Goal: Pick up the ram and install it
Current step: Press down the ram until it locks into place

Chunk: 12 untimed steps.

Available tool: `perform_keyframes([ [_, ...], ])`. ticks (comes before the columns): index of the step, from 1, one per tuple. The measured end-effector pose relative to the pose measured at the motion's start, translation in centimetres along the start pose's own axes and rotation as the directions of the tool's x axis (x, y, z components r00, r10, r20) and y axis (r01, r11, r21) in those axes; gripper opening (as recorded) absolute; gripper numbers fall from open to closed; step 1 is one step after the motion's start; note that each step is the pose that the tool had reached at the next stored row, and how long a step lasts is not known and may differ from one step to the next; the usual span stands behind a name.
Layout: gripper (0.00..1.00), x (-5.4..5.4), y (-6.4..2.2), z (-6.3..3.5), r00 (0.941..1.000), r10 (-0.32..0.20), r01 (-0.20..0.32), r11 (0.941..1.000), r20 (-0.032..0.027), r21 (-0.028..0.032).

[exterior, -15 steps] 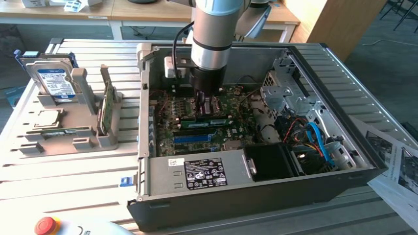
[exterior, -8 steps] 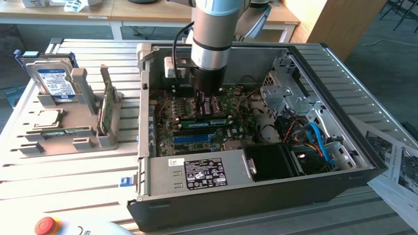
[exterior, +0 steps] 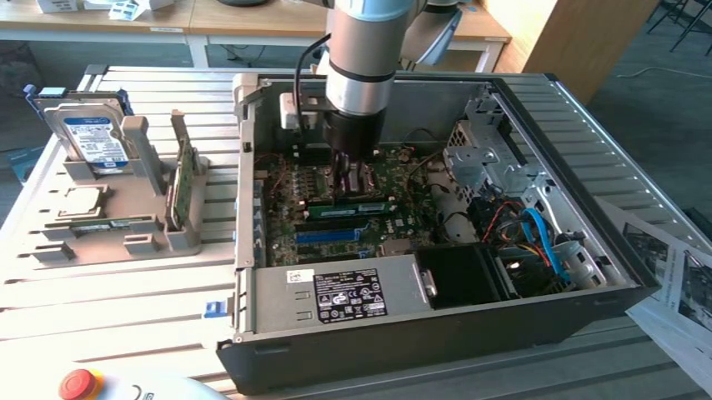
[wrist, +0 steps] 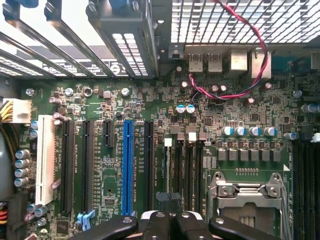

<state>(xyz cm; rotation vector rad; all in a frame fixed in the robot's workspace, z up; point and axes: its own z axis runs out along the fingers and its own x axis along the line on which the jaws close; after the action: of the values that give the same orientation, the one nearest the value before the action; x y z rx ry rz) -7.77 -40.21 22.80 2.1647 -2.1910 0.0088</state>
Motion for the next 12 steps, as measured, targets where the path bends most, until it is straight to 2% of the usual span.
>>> perform_keyframes([
  [12,0.11,0.1,0.07,-2.16,1.0000,0.000,0.000,1.0000,-0.0003,0.0000],
])
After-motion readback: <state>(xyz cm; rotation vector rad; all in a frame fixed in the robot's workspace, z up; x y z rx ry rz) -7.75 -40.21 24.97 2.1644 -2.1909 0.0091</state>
